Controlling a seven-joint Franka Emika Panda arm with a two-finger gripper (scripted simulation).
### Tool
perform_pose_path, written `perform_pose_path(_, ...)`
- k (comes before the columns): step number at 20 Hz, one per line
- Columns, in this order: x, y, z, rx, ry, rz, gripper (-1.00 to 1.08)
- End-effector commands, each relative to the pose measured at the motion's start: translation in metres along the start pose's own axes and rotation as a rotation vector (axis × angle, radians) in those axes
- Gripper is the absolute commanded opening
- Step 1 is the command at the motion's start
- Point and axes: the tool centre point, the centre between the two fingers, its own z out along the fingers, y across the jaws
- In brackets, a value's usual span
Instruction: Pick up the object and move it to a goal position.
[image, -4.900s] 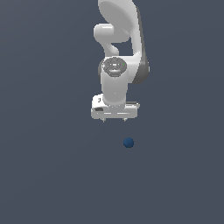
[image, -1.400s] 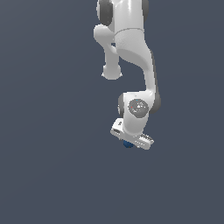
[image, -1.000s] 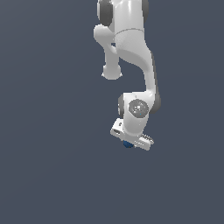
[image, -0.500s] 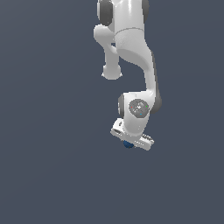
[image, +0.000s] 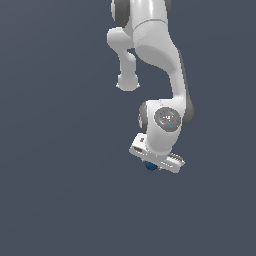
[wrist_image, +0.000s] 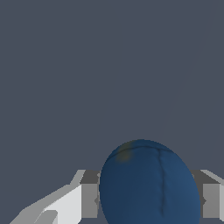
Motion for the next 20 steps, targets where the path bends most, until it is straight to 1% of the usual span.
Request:
perform_pose_path(1,0.005,-0.008,-0.017,0.000,0.001,0.000,-1.00)
perform_pose_path(10,0.024,-0.035,-0.074,0.000,0.001,0.000,-1.00)
perform_pose_path(15,0.031,-0.044,-0.090,0.000,0.001,0.000,-1.00)
perform_pose_path(20,0.034,-0.048,-0.098,0.001,0.001,0.000,-1.00)
